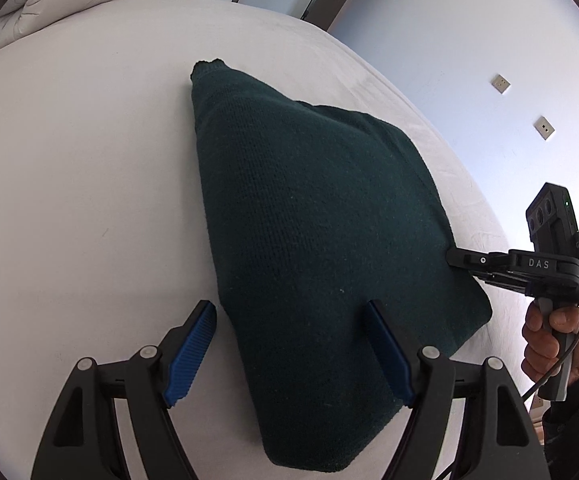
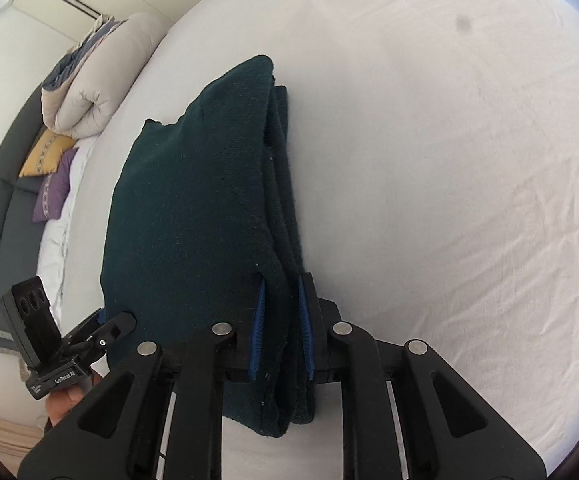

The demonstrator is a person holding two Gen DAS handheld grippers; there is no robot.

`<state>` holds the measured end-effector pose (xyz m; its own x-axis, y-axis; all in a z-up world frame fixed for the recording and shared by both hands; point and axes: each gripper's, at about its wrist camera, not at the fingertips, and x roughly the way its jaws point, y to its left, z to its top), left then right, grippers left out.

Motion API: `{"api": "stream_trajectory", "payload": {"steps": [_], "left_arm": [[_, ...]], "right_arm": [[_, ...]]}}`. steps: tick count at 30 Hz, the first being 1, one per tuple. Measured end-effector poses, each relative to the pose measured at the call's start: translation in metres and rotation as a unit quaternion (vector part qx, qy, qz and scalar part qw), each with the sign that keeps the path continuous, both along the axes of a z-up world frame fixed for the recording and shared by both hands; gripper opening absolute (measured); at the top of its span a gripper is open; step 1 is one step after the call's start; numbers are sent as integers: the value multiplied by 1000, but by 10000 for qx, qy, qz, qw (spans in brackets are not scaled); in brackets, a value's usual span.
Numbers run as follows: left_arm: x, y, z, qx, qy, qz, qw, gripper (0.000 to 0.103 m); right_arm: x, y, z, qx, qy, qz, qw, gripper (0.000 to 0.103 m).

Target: Fold small clothes

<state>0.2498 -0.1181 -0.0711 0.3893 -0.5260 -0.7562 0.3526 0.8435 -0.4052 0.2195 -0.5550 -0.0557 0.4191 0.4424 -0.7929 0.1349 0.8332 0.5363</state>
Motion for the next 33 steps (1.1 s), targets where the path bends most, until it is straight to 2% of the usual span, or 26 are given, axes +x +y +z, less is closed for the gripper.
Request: {"api": "stream_trajectory", "payload": {"steps": [1, 4, 6, 7, 8, 9, 12, 15, 17, 18, 19, 21, 25, 27, 30, 33], "left_arm": [[1, 4, 3, -35, -54, 77, 9999, 77], [9, 17, 9, -141, -150, 360, 9991, 82], [18, 20, 11, -158, -125, 438, 9988, 86], [23, 19, 12, -131, -119, 437, 9989, 86], [28, 16, 13, -129, -120, 403, 9990, 86], [34, 13, 14, -159, -114, 358, 9992, 88], [50, 1, 6, -149, 133, 218, 9996, 89], [63, -11, -2, -72, 349, 83, 9993, 89], [73, -16, -11, -166, 597, 17, 9981, 88], [78, -16, -14, -240, 677, 56, 9974, 86], [82, -16, -15, -269, 721, 68, 9970, 83], [88, -20, -16, -293, 840, 87, 9960, 70], [89, -26, -11, -176, 898, 182, 9956, 54], [84, -26, -4, -85, 833, 183, 9963, 46], [69, -25, 13, 179, 671, 175, 9974, 41], [41, -21, 40, 472, 329, 102, 9983, 41]], "right_arm": [[-5, -5, 1, 149, 4, -61, 9999, 26], [-14, -17, 13, 337, -305, -289, 9985, 28], [-17, -25, 26, 367, -592, -399, 9968, 39], [-15, -30, 31, 457, -685, -463, 9955, 62], [-12, -34, 35, 511, -739, -546, 9945, 75], [-8, -36, 38, 517, -762, -579, 9941, 76], [17, -30, 33, 582, -604, -363, 9958, 76], [45, -18, 12, 827, -147, -165, 9963, 73], [64, -6, -3, 601, 123, -26, 9981, 55], [70, -1, -7, 518, 166, 47, 9985, 50], [77, 3, -10, 499, 184, 100, 9985, 38], [87, 10, -13, 459, 283, 147, 9984, 32], [91, 25, -6, -54, 242, 213, 9995, 24], [86, 40, 7, -655, 105, 286, 9974, 22], [69, 70, 37, -1603, -187, 447, 9859, 19], [44, 94, 71, -1921, -501, 531, 9787, 19]]}}
